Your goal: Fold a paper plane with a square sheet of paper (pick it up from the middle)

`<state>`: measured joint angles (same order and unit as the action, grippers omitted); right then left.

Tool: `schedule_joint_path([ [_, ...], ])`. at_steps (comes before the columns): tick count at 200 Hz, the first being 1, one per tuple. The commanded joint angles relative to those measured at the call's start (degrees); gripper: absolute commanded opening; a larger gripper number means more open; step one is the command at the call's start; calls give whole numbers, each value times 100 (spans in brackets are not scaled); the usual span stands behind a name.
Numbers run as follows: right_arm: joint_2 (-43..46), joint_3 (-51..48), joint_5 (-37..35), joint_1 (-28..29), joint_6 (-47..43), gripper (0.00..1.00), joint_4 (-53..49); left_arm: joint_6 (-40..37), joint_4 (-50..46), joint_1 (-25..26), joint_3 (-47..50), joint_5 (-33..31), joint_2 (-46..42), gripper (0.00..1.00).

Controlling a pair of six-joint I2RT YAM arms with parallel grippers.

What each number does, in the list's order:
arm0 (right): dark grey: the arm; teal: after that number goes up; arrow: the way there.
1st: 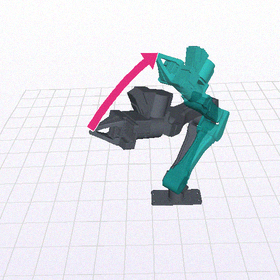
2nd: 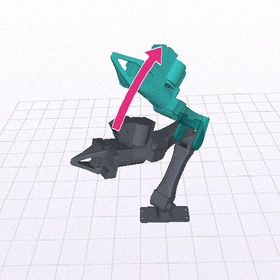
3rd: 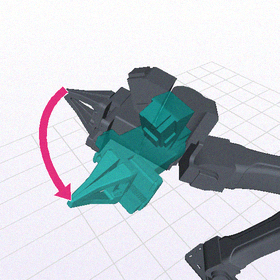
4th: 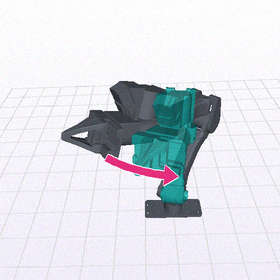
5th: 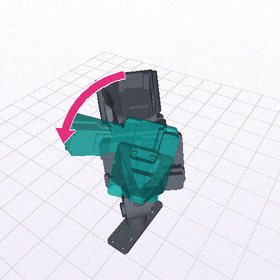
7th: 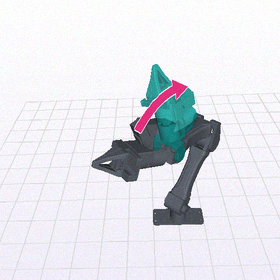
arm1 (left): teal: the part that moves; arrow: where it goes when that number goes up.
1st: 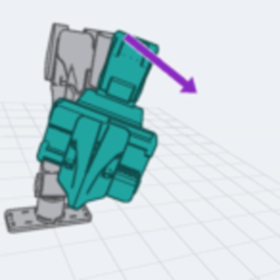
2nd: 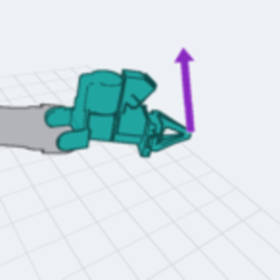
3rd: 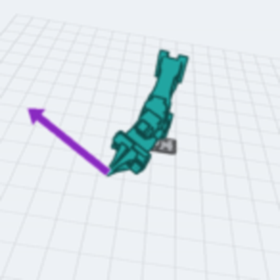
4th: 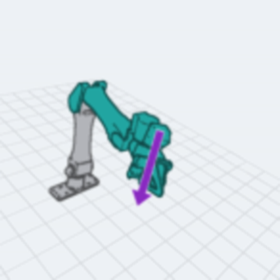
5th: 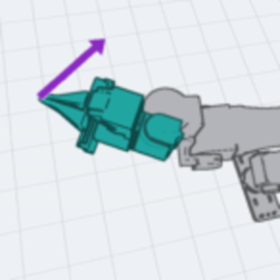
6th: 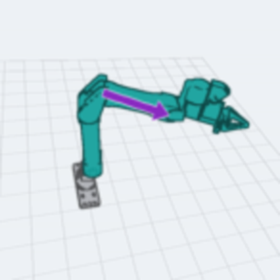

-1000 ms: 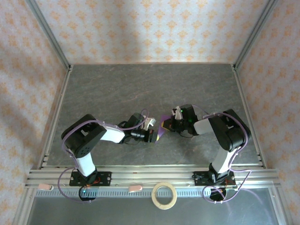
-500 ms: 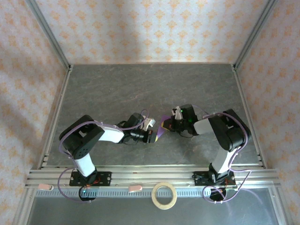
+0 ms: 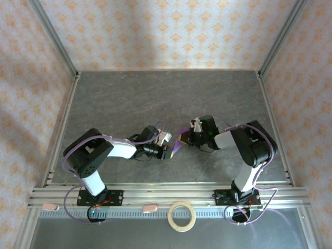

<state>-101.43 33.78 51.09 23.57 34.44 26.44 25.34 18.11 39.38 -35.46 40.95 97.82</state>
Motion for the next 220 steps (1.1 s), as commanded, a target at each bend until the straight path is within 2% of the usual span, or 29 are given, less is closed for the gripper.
schedule_joint_path([
  [1,-455,-64,-980,7,-116,0,-571,-84,-898,45,291,-144,-10,0],
  [15,-457,-67,-980,3,-113,0,-583,-88,-901,42,303,-125,-30,0],
  [36,-457,-66,-996,5,-114,0,-594,-80,-979,44,342,-182,-102,15],
  [53,-461,-64,-1005,-2,-109,0,-598,-89,-1028,44,395,-266,-195,15],
  [65,-461,-65,-1015,4,-111,0,-599,-66,-1020,44,426,-279,-222,6],
  [79,-465,-55,-1015,3,-114,0,-605,-43,-983,52,448,-250,-222,0],
  [110,-464,-81,-1016,5,-87,0,-577,-12,-932,61,444,-177,-270,0],
  [127,-459,-90,-1015,4,-64,0,-547,35,-913,61,435,-108,-404,6],
  [143,-453,-91,-1005,0,-43,0,-537,153,-917,61,438,-234,-708,21],
  [165,-431,-78,-1020,1,-25,0,-551,477,-815,61,365,-520,-1320,24],
  [174,-430,-82,-1025,-2,-16,0,-550,574,-763,57,287,-626,-1511,20],
  [188,-446,-82,-1026,-2,-7,0,-549,688,-493,61,151,-535,-1578,9],
  [205,-450,-82,-1031,-1,11,0,-542,745,-219,70,-223,-28,-1151,2],
  [220,-441,-82,-1031,6,11,0,-569,764,-139,142,-627,283,-669,0],
])
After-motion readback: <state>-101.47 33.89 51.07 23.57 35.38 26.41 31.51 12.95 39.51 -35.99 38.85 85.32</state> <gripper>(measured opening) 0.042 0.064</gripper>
